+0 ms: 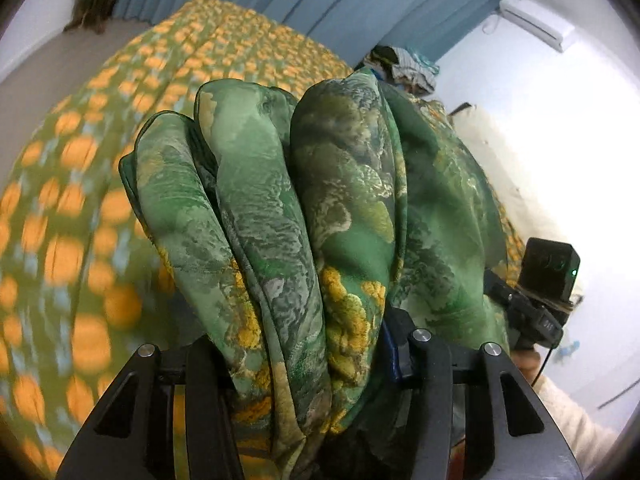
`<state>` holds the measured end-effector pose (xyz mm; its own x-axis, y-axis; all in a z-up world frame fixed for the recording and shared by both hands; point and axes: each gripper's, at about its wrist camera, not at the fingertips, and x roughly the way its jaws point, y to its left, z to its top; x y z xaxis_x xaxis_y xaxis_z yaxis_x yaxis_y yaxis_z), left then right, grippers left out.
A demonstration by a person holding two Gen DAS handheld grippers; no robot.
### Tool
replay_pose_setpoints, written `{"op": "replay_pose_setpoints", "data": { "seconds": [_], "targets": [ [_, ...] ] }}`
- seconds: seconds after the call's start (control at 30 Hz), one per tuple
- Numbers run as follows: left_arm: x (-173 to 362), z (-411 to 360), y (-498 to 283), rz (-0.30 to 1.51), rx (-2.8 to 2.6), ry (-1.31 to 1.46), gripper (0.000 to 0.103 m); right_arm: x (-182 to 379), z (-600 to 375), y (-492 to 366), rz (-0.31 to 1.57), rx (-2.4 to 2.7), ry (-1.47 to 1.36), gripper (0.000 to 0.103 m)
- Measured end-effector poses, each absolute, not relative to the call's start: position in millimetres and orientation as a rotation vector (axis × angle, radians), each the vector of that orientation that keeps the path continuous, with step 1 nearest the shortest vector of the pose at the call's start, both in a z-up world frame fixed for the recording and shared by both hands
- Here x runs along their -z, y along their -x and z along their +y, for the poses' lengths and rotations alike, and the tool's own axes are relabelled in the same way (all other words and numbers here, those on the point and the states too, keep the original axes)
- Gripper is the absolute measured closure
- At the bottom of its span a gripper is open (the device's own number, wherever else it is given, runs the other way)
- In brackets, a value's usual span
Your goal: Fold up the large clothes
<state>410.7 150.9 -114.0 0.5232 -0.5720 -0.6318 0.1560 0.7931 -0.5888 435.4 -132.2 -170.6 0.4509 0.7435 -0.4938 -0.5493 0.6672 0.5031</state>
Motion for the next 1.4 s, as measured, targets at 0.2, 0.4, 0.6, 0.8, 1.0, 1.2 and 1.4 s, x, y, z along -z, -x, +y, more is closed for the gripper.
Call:
{"op": "replay_pose_setpoints", "data": {
  "seconds": [0.2,0.4,0.6,0.8,1.0,1.2,1.4],
  "targets": [
    [181,132,-476,1.015,0.413,0.482,0.044,217,-157,-511,0.849,-0.756,-0.33,0.041],
    [236,145,-468,1.01,0.422,0.634,0.008,296,-193,-526,1.024,-0.635,-0.461,0.003],
    [163,141,-407,0.888,0.256,0.3,0.007,231,-223,-466,0.841,-0.424,-0.29,0.0],
    [95,106,-313,0.612,0.076,0.016,0.0,143,-201,-374,0.558,-0.18,0.112,0.0],
    [75,66,-260,0.538,0.014,-0.04,0.0,110,-191,-309,0.544,-0.122,0.094,0.0],
    [70,37,-217,0.535,-0.044,-0.02,0.0,108,-178,-250,0.581,-0.107,0.101,0.0],
    [59,18,-184,0.539,-0.123,-0.027,0.0,102,-165,-206,0.558,-0.043,0.182,0.0]
  ]
}}
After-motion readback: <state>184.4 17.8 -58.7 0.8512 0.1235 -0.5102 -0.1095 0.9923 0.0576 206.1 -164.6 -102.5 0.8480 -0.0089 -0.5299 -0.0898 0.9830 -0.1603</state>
